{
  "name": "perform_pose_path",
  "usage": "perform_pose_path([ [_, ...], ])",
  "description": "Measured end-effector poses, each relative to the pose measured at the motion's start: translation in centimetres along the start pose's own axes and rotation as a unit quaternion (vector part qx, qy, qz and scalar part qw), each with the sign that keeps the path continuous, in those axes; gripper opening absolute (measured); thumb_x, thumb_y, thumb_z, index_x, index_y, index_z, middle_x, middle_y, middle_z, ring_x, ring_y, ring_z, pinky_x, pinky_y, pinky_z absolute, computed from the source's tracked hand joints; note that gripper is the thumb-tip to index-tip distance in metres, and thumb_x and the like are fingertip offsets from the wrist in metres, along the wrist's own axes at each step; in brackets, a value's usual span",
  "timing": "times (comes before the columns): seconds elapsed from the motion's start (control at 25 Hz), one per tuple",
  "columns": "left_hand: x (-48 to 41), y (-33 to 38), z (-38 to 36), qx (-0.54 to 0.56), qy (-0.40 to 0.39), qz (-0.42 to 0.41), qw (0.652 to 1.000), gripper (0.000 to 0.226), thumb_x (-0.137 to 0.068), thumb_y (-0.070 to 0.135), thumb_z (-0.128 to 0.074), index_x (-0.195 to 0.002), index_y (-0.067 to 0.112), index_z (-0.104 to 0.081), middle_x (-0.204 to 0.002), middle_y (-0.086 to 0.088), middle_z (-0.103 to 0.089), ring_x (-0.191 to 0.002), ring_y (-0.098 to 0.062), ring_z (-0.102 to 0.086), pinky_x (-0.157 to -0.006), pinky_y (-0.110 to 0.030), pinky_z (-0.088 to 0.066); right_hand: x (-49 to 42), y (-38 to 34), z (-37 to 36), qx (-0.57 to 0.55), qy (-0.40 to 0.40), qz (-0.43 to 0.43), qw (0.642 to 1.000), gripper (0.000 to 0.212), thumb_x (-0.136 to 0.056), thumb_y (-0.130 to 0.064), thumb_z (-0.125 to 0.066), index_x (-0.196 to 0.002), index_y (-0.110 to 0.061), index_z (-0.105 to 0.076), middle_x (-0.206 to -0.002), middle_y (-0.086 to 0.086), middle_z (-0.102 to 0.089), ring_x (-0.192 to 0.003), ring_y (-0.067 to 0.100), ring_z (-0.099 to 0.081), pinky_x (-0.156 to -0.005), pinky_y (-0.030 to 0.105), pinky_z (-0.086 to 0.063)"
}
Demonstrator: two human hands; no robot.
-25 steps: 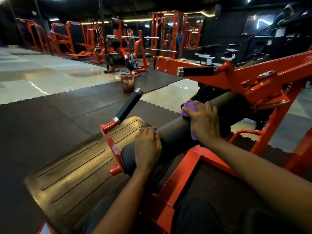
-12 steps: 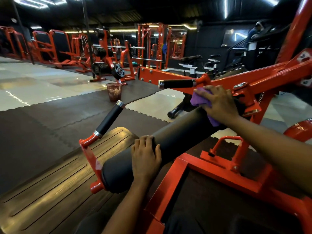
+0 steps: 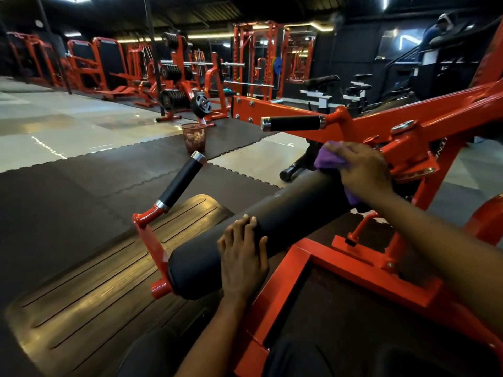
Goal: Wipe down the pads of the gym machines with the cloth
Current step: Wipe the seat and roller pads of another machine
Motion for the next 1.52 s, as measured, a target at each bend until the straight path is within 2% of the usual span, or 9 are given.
perform_pose_path([
  [0.12, 0.2, 0.0, 0.0, 0.014, -0.012, 0.007, 1.0, 0.049, -0.098, 0.044, -0.047, -0.139, 0.018, -0.047, -0.144, -0.005, -0.044, -0.132, -0.023, -0.039, -0.104, -0.04, -0.038, 0.5, -2.3, -1.5, -0.017, 0.064, -0.127, 0.99, 0.038, -0.096, -0.017, -0.058, -0.132, -0.028, -0.064, -0.131, 0.009, -0.064, -0.118, 0.035, -0.057, -0.104, 0.047, -0.042],
  [0.36, 0.9, -2.2, 1.8, 0.153, -0.02, 0.009, 0.988, 0.047, -0.099, 0.04, -0.039, -0.139, 0.018, -0.048, -0.146, -0.001, -0.042, -0.138, -0.015, -0.034, -0.112, -0.036, -0.035, 1.7, -7.1, -2.6, 0.018, 0.038, -0.069, 0.997, 0.035, -0.095, -0.021, -0.059, -0.129, -0.026, -0.067, -0.127, 0.009, -0.067, -0.113, 0.035, -0.061, -0.093, 0.043, -0.049],
  [0.6, 3.1, -9.0, 4.4, 0.1, 0.018, 0.099, 0.99, 0.043, -0.097, 0.04, -0.04, -0.128, 0.014, -0.055, -0.132, -0.009, -0.055, -0.124, -0.023, -0.047, -0.107, -0.049, -0.042, 3.3, -13.4, -4.1, 0.066, -0.003, -0.029, 0.997, 0.036, -0.094, -0.025, -0.057, -0.129, -0.03, -0.066, -0.118, 0.007, -0.068, -0.103, 0.033, -0.063, -0.078, 0.037, -0.05],
  [0.72, 4.5, -11.4, 6.0, 0.088, 0.021, 0.12, 0.989, 0.028, -0.098, 0.024, -0.05, -0.122, 0.012, -0.057, -0.125, -0.008, -0.057, -0.118, -0.021, -0.048, -0.099, -0.051, -0.047, 5.0, -17.4, -5.4, 0.076, -0.021, -0.02, 0.997, 0.038, -0.089, -0.023, -0.062, -0.125, -0.032, -0.069, -0.111, 0.006, -0.07, -0.093, 0.033, -0.065, -0.071, 0.036, -0.05],
  [0.92, 5.7, -14.8, 8.8, 0.056, 0.047, 0.152, 0.986, 0.029, -0.093, 0.01, -0.054, -0.12, 0.004, -0.06, -0.117, -0.015, -0.06, -0.106, -0.024, -0.051, -0.086, -0.035, -0.044, 8.2, -25.4, -8.8, 0.053, -0.066, 0.008, 0.996, 0.042, -0.089, -0.027, -0.065, -0.13, -0.03, -0.065, -0.119, 0.008, -0.068, -0.102, 0.033, -0.064, -0.084, 0.039, -0.052],
  [1.16, 6.6, -17.1, 9.6, 0.071, 0.02, 0.202, 0.977, 0.045, -0.083, 0.006, -0.075, -0.124, 0.006, -0.057, -0.121, -0.013, -0.058, -0.11, -0.025, -0.057, -0.091, -0.039, -0.051, 12.6, -35.0, -11.8, 0.031, -0.108, 0.068, 0.991, 0.052, -0.09, -0.032, -0.067, -0.14, -0.025, -0.056, -0.133, 0.015, -0.06, -0.117, 0.036, -0.06, -0.097, 0.046, -0.052],
  [1.32, 6.2, -16.9, 9.0, 0.095, 0.026, 0.184, 0.978, 0.046, -0.085, 0.015, -0.078, -0.123, 0.01, -0.054, -0.118, -0.008, -0.055, -0.103, -0.017, -0.053, -0.082, -0.027, -0.048, 13.4, -34.2, -11.8, 0.014, -0.085, 0.11, 0.99, 0.057, -0.089, -0.032, -0.065, -0.145, -0.027, -0.051, -0.141, 0.016, -0.055, -0.122, 0.038, -0.057, -0.098, 0.048, -0.05],
  [1.44, 5.1, -15.0, 8.8, 0.103, 0.045, 0.152, 0.982, 0.027, -0.095, 0.012, -0.06, -0.121, 0.008, -0.056, -0.117, -0.011, -0.054, -0.101, -0.014, -0.05, -0.079, -0.016, -0.037, 12.8, -30.6, -10.7, 0.012, -0.044, 0.139, 0.989, 0.054, -0.09, -0.029, -0.044, -0.144, -0.031, -0.054, -0.139, 0.013, -0.057, -0.115, 0.035, -0.057, -0.091, 0.043, -0.046],
  [1.52, 3.9, -13.1, 8.3, 0.106, 0.032, 0.123, 0.986, 0.031, -0.096, 0.022, -0.047, -0.12, 0.007, -0.058, -0.118, -0.012, -0.057, -0.105, -0.017, -0.052, -0.084, -0.02, -0.038, 11.4, -27.4, -9.7, 0.025, -0.025, 0.12, 0.992, 0.055, -0.088, -0.023, -0.052, -0.143, -0.031, -0.056, -0.137, 0.012, -0.058, -0.111, 0.034, -0.057, -0.089, 0.041, -0.044],
])
Point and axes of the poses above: each hand's wrist, its own x-axis away from the middle knuckle, its own z-axis out of the back of the hand, y = z × x, the point moved 4 cm from there along -x, towards the middle knuckle
